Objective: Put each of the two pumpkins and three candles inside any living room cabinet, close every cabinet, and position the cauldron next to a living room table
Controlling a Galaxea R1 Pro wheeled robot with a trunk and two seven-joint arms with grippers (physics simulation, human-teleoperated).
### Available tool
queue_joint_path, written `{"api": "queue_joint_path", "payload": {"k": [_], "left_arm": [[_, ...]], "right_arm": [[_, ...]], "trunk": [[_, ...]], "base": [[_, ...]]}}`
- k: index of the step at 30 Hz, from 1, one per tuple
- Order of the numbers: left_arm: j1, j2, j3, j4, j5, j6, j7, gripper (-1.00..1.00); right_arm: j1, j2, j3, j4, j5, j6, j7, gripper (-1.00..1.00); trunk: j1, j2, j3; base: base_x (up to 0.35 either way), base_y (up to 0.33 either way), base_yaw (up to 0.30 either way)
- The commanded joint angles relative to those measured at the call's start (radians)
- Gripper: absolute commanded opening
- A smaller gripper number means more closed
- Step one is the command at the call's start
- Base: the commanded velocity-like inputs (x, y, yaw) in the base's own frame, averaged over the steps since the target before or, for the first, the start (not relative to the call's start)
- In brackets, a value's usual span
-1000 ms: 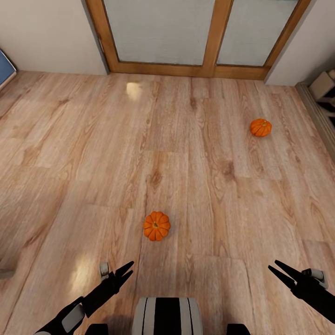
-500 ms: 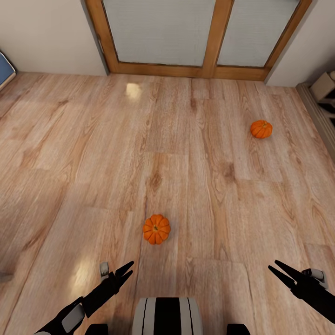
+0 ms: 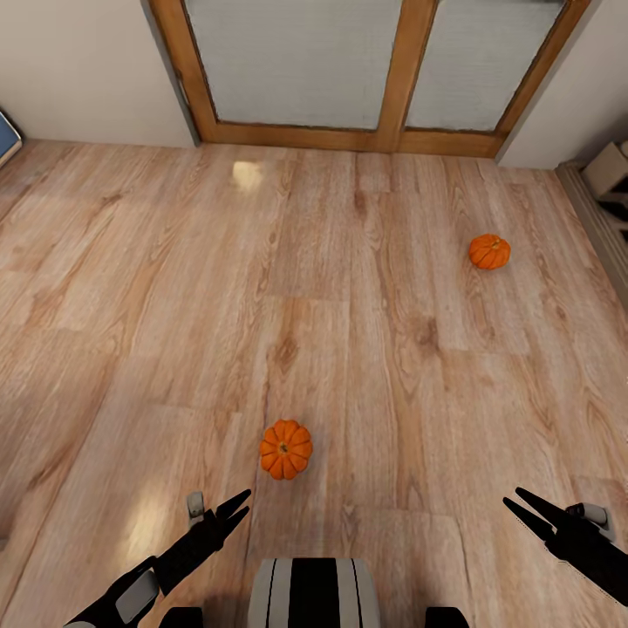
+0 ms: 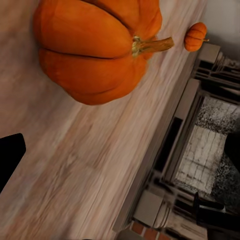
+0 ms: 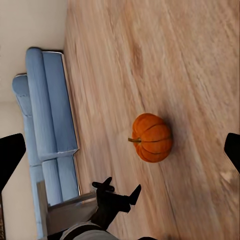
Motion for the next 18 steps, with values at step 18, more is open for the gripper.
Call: {"api": "queue_joint_path", "payload": {"k": [18], "left_arm": [[0.000, 0.001, -0.006, 0.000, 0.010, 0.010, -0.002, 1.00]], "right_arm": [[0.000, 0.000, 0.000, 0.001, -0.004, 0.006, 0.000, 1.00]], "trunk": [[0.000, 0.000, -0.001]], "base": [[0.111, -0.045, 0.000]]}}
